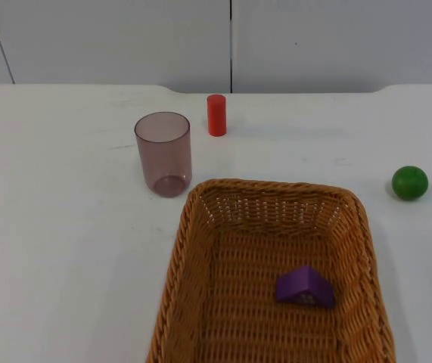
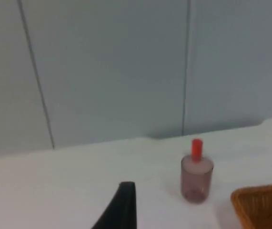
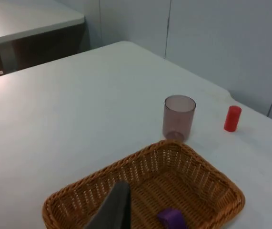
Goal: Pick up the basket with the left hand and place the triangular block into the basket with the right hand.
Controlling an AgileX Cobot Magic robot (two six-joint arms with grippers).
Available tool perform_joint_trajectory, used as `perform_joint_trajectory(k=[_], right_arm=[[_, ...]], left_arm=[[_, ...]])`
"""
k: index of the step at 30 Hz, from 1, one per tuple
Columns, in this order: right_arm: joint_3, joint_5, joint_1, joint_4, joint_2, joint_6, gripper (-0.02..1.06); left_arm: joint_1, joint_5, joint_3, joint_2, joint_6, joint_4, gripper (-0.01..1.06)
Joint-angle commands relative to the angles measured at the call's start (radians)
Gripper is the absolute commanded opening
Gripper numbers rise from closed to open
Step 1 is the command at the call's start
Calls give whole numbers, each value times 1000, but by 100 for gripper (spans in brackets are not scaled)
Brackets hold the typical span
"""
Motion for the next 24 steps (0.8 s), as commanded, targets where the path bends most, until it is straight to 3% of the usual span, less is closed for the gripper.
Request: perform_joint_trajectory(k=[1,14,24], right_arm=[[11,34,-2,-4,-31,9,92],[33,204,-2,-6,-229,35,92],[34,311,-2,-11,-267,35,92]], left_arm=[[1,51,14,-3,-30,24,95],[1,47,262,-3,-72,1,95],[1,47,269,-3,-73,-5,95]])
